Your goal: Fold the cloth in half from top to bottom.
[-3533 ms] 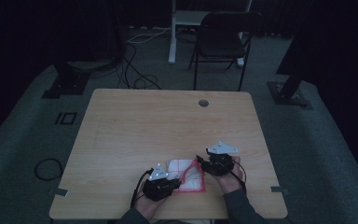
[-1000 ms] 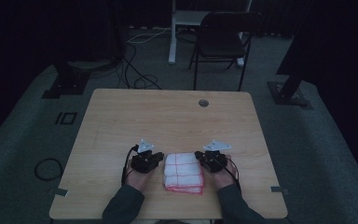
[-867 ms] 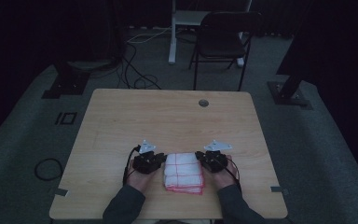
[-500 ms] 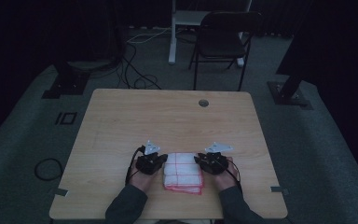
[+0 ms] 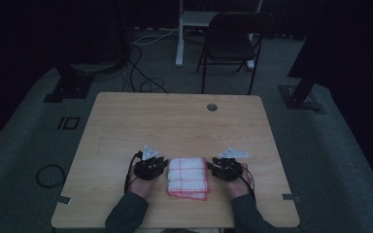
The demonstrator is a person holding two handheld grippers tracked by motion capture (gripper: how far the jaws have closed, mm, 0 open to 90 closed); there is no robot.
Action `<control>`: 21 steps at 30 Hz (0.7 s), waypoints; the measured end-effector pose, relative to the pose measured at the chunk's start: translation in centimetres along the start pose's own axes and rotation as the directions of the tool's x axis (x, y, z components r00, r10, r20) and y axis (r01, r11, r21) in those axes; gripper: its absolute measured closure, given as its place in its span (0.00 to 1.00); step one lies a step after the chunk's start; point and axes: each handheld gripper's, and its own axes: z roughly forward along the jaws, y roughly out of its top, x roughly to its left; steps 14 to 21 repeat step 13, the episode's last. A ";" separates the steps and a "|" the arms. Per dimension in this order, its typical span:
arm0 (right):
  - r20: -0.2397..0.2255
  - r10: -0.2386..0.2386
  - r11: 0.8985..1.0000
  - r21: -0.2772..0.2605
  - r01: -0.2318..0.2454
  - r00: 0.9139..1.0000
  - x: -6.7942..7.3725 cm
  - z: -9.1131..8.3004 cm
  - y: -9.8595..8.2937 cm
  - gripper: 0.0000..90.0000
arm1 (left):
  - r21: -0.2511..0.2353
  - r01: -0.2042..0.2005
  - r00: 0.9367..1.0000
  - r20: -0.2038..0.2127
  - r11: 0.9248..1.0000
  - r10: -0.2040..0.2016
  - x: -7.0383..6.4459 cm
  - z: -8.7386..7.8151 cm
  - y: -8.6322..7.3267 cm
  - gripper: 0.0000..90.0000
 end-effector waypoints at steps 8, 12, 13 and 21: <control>0.028 0.036 0.999 -0.016 -0.036 0.999 -1.1 -0.4 -0.5 0.69 | -0.006 0.012 1.000 -0.027 1.000 -0.012 1.2 -0.5 -0.2 0.80; 0.031 0.043 0.999 -0.017 -0.042 0.999 -1.2 -0.5 -0.5 0.69 | -0.009 0.011 0.999 -0.031 1.000 -0.011 1.2 -0.5 -0.3 0.80; 0.032 0.042 0.999 -0.017 -0.042 0.999 -1.2 -0.5 -0.5 0.69 | -0.009 0.010 0.999 -0.032 1.000 -0.010 1.2 -0.5 -0.3 0.80; 0.032 0.042 0.999 -0.017 -0.042 0.999 -1.2 -0.5 -0.5 0.69 | -0.009 0.010 0.999 -0.032 1.000 -0.010 1.2 -0.5 -0.3 0.80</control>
